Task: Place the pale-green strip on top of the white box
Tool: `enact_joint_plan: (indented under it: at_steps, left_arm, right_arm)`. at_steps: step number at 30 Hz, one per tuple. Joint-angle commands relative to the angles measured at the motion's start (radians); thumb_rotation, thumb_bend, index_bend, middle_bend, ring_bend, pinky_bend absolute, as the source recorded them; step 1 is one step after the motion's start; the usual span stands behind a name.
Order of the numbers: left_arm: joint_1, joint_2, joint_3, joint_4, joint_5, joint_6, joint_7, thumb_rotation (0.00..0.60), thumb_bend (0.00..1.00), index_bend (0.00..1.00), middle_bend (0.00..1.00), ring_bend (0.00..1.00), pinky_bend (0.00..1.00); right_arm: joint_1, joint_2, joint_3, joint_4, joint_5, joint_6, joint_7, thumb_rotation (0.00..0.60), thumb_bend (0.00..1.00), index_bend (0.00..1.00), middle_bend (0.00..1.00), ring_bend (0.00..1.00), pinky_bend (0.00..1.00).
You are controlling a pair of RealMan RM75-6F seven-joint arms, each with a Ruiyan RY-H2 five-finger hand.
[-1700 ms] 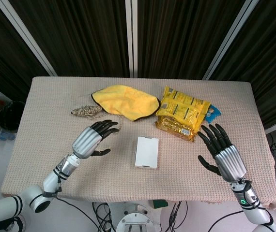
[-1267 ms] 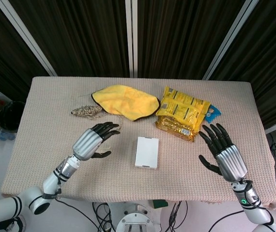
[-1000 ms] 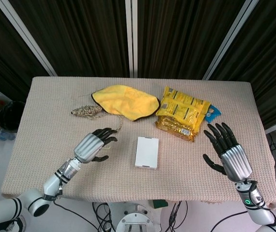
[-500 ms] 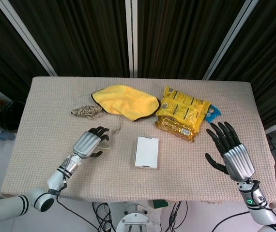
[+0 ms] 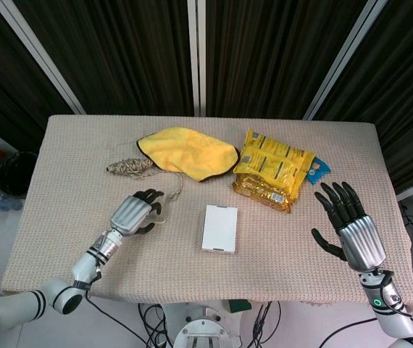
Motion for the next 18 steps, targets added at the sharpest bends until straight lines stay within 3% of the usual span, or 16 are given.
enact_joint_plan:
  at_steps: [1,18]
  left_arm:
    - [-0.001,-0.002,0.001,0.005,0.0,0.001,-0.002,0.6,0.29,0.48,0.18,0.15,0.28]
    - [-0.005,-0.005,0.011,0.022,-0.001,-0.001,-0.024,0.6,0.33,0.51,0.18,0.15,0.28]
  right_arm:
    - [0.002,0.004,-0.003,0.005,-0.004,-0.004,0.004,0.6,0.29,0.0,0.0,0.0,0.0]
    - [0.004,-0.009,0.004,0.005,0.016,-0.01,-0.011,0.6,0.3,0.0,0.0,0.0,0.0]
